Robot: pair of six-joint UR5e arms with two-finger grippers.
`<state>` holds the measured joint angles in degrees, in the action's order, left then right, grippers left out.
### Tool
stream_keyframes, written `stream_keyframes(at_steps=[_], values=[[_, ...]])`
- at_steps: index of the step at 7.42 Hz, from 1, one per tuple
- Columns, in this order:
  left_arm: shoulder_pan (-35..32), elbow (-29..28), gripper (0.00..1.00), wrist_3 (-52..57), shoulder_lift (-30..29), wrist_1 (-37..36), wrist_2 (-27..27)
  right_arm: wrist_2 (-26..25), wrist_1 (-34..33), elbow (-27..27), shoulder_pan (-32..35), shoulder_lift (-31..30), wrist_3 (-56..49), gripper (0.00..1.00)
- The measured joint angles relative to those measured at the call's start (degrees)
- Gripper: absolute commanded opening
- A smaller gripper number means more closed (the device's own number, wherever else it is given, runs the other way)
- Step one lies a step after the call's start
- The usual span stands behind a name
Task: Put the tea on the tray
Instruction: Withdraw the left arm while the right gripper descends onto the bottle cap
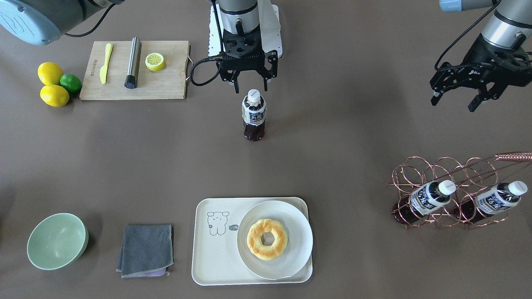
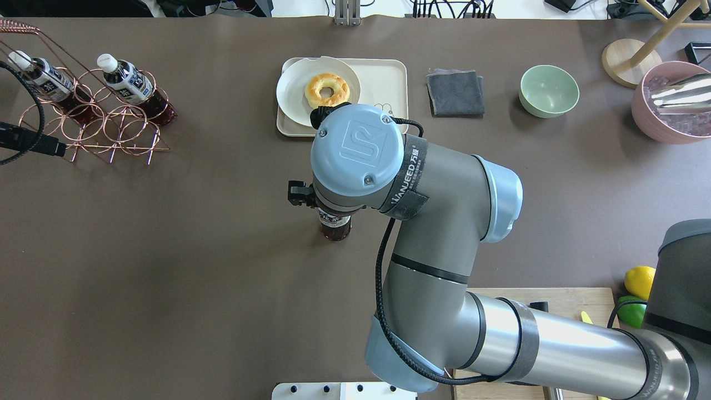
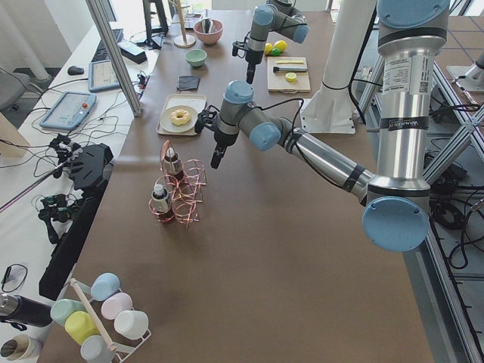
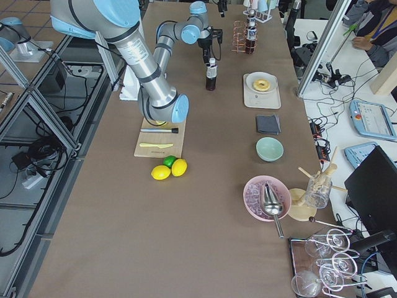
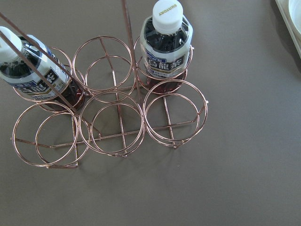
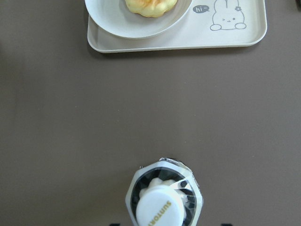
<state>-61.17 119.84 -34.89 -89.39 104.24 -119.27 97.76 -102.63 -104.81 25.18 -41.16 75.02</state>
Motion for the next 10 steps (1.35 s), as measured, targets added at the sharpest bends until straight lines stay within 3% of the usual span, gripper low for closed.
stream_keyframes(at_steps=[3,6,8,10], values=[[0.0,-0.1,0.97,-0.1,0.0,0.0,0.0,-0.3,0.1,1.2,0.4,0.5,-0.8,0.6],[0.0,-0.2,0.97,-0.1,-0.1,0.0,0.0,-1.3,0.1,2.5,0.5,1.8,-1.3,0.55],[0.0,-0.5,0.97,-0.2,0.0,0.6,0.0,-2.1,0.1,2.9,0.5,2.1,-1.8,0.34],[0.0,-0.7,0.97,-0.2,0.0,0.8,0.0,-2.7,0.0,3.0,0.5,2.4,-1.9,0.0]])
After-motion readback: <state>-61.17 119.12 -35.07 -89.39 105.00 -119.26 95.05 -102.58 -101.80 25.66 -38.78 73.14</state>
